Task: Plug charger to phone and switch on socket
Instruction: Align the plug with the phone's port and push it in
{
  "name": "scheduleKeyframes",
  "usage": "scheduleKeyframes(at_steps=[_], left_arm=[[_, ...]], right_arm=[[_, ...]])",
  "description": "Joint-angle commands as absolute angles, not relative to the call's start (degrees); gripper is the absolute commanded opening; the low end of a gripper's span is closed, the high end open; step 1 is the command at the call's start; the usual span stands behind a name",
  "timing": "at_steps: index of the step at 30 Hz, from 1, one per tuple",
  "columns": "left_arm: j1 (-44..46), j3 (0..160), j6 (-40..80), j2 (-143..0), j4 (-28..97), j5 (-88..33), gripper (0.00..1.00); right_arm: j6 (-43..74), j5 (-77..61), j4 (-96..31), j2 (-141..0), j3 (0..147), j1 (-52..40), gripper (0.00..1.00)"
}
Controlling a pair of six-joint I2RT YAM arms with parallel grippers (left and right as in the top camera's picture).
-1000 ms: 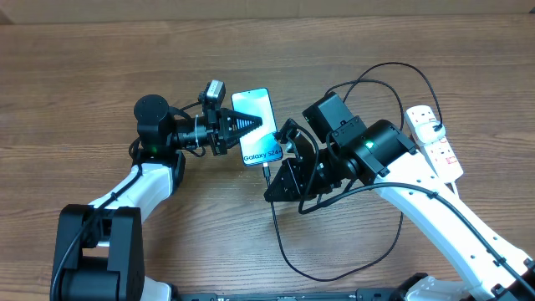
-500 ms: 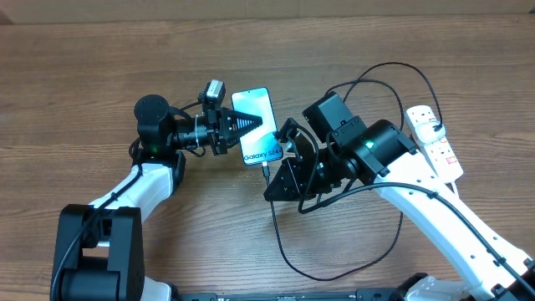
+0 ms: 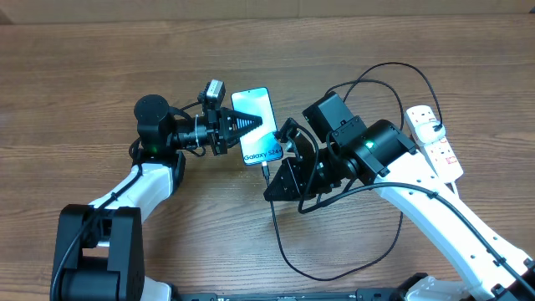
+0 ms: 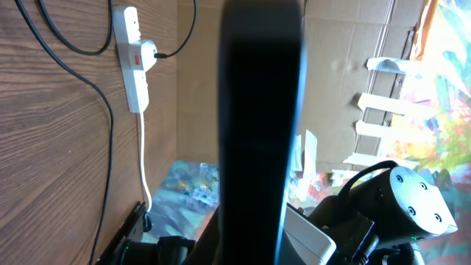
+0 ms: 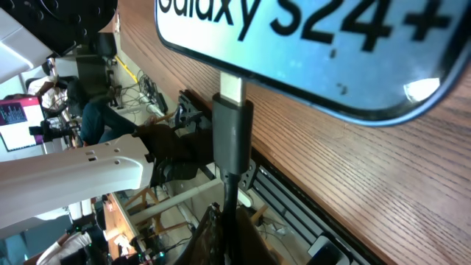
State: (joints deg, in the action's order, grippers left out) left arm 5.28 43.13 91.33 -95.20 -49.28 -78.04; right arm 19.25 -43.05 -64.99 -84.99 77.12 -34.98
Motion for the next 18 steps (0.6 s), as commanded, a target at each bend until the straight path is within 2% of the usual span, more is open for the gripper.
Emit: scheduleKeyframes(at_steps=[1, 18], left_arm=[[5.4, 44.6, 89.7, -95.1, -49.8, -80.7, 0.04], [5.4, 44.6, 89.8, -95.1, -49.8, -80.6, 0.04]], right_arm=[[19.1, -43.2, -64.6, -85.0, 76.9, -35.1, 0.04], [19.1, -43.2, -66.3, -85.0, 76.9, -35.1, 0.04]])
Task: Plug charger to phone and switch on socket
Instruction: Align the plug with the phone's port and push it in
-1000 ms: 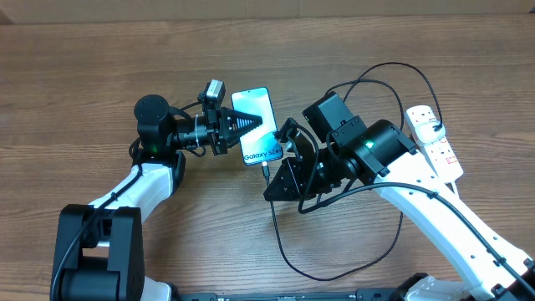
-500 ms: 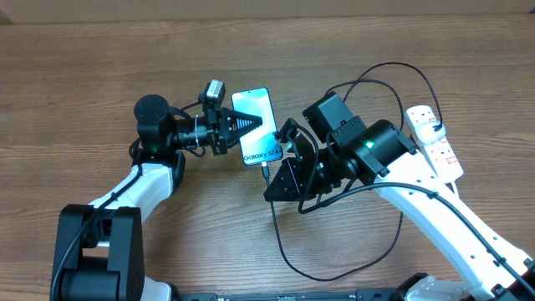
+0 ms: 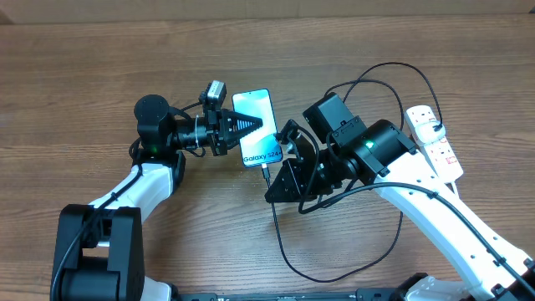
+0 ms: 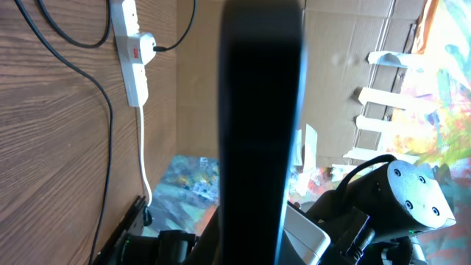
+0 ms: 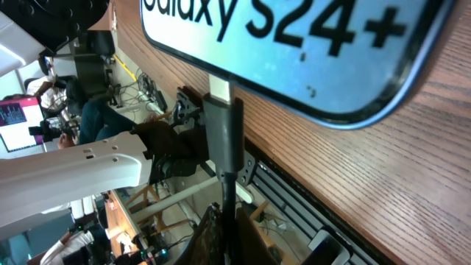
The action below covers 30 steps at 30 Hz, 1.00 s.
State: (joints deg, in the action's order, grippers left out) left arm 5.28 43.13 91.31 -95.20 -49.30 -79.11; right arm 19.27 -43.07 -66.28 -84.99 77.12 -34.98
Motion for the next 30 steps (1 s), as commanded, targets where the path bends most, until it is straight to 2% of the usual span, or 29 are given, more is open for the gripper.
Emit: scheduleKeyframes(at_steps=[1, 30], left_arm=[[5.4, 44.6, 89.8, -95.1, -49.8, -80.6, 0.04], [5.4, 44.6, 89.2, -95.1, -49.8, -81.7, 0.04]], right_arm=[[19.1, -43.1, -66.2, -85.0, 76.9, -35.1, 0.04], [19.5, -40.0, -63.1, -85.0, 76.9, -35.1, 0.04]])
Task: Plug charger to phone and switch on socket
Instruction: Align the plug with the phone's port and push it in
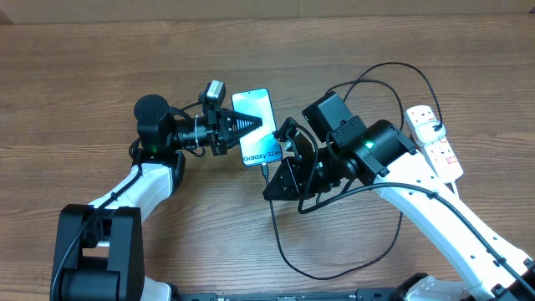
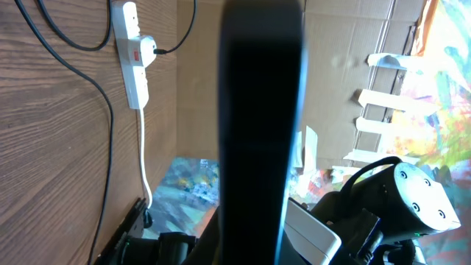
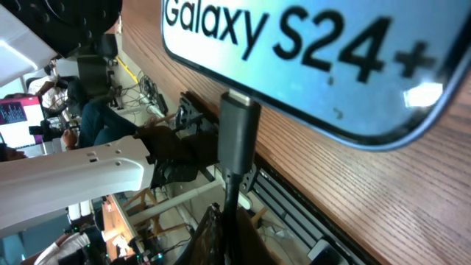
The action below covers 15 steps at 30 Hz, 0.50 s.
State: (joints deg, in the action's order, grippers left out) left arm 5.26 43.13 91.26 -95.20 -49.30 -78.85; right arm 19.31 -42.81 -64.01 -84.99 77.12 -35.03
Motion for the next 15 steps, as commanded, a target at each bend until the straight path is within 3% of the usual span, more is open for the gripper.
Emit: scheduleKeyframes(at_steps=[1, 9, 13, 15], left_arm=[[5.4, 44.6, 88.8, -95.1, -49.8, -81.8, 0.04], [5.4, 44.6, 87.7, -95.1, -49.8, -82.2, 0.04], [5.4, 44.6, 86.1, -95.1, -49.8, -82.3, 0.04], [5.4, 44.6, 84.9, -95.1, -49.8, -81.9, 0.04]], right_arm=[[19.5, -39.4, -63.0, -85.0, 76.9, -35.1, 0.04], [19.6, -35.2, -58.6, -85.0, 76.9, -35.1, 0.05], [19.6, -35.2, -59.7, -85.0, 76.9, -35.2, 0.23], [19.5, -35.2, -61.1, -85.0, 76.9, -35.1, 0.27]])
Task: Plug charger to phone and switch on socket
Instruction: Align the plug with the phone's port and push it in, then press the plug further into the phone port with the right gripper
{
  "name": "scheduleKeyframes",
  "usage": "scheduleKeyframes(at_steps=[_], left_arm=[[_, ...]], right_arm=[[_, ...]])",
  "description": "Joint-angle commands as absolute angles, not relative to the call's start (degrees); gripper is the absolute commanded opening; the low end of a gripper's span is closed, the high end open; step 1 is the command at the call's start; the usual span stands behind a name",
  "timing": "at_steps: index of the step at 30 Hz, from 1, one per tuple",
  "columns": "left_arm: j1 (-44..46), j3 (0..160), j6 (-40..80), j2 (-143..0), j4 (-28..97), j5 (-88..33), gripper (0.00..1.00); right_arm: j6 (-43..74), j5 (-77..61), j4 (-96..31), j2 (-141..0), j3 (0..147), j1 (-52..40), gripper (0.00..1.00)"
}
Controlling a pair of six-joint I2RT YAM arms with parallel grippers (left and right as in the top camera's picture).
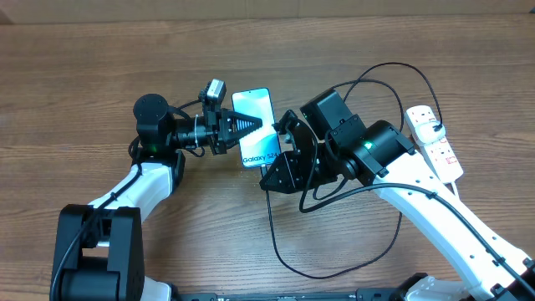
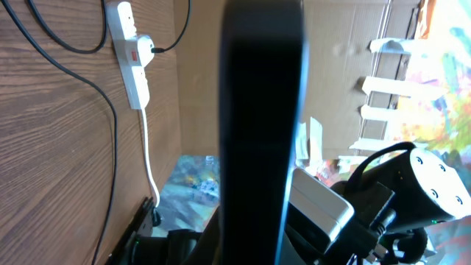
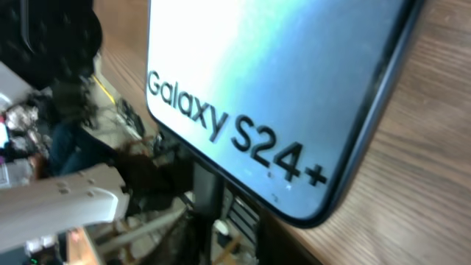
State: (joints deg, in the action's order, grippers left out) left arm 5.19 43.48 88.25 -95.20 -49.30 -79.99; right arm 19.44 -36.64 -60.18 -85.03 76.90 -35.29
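The phone (image 1: 261,144), its lit screen reading "Galaxy S24+", lies on the table. My left gripper (image 1: 249,125) is shut on its left edge. In the left wrist view the phone's edge is a dark bar (image 2: 261,125). My right gripper (image 1: 270,176) is shut on the black charger plug (image 3: 207,188), right at the phone's bottom edge (image 3: 294,213). The plug's metal tip does not show there, and blur hides how deep it sits. The white power strip (image 1: 436,144) lies far right, holding the charger's adapter (image 1: 425,117).
The black charger cable (image 1: 284,251) loops over the table near the front edge and arcs back (image 1: 393,71) to the strip. The strip's red switch (image 2: 134,55) shows in the left wrist view. Cardboard walls stand behind the table.
My right gripper has moved up and left, closer to the phone's bottom edge. The phone now fills more of the right wrist view, and the plug's body meets its edge. The left gripper is unchanged.
All along my left gripper stayed shut on the phone's edge. My right gripper held the plug just below the bottom edge, its metal tip at the port, shifting slightly sideways between moments. Now it is pressed closer and the tip is hidden.
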Motion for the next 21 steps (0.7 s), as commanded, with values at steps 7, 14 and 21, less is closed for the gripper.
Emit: scheduleKeyframes(at_steps=[7, 14, 21], left_arm=[[5.4, 44.6, 76.9, -95.1, -49.5, -80.4, 0.04], [5.4, 44.6, 71.5, -95.1, -49.3, -79.6, 0.04], [5.4, 44.6, 72.0, -95.1, -47.4, -76.4, 0.04]], right_arm=[[18.7, -35.2, -64.5, -84.6, 77.3, -35.1, 0.38], [16.3, -21.8, -72.1, -81.6, 84.1, -36.1, 0.40], [22.1, -5.6, -66.8, -79.4, 83.9, -45.0, 0.47]])
